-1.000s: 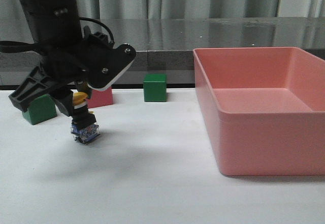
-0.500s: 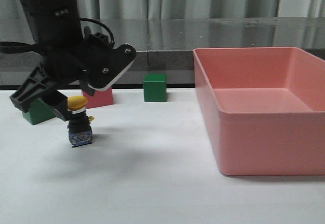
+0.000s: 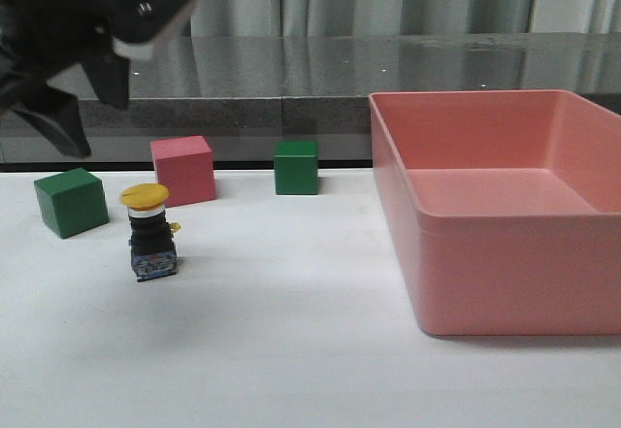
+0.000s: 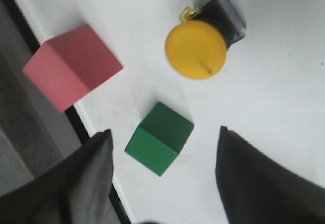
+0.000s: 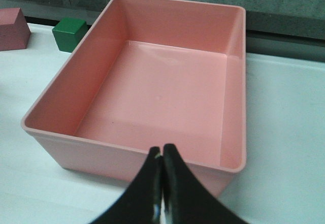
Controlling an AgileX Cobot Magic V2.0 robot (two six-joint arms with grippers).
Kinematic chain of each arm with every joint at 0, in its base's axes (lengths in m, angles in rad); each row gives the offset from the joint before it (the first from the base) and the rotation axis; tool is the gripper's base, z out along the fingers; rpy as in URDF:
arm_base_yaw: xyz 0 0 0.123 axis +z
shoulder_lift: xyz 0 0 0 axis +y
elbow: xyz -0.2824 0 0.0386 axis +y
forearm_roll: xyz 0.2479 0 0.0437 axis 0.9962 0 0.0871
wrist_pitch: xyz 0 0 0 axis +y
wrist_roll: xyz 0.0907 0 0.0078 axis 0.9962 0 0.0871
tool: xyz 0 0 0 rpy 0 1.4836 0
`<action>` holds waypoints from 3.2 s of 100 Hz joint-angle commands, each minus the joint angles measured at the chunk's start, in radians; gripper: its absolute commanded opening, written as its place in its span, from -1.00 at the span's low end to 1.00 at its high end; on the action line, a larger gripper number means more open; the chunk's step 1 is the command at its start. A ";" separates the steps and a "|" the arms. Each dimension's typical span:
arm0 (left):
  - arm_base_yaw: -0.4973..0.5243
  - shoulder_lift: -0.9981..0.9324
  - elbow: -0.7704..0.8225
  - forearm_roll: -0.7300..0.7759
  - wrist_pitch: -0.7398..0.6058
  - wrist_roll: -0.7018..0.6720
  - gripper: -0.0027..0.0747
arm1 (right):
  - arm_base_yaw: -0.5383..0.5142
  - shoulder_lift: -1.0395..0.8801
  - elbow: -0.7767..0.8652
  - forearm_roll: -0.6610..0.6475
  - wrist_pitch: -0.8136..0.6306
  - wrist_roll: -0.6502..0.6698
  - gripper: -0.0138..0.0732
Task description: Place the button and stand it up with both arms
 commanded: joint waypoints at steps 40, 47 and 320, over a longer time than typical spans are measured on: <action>0.427 -0.383 -0.013 -0.647 -0.107 -0.272 -0.98 | -0.005 0.004 -0.024 0.021 -0.062 -0.004 -0.84; 0.478 -0.444 0.033 -0.743 -0.181 -0.271 -0.98 | -0.005 0.004 -0.024 0.021 -0.062 -0.004 -0.84; 0.422 -1.668 1.298 -0.035 -0.937 -1.421 -0.98 | -0.005 0.004 -0.024 0.021 -0.062 -0.004 -0.84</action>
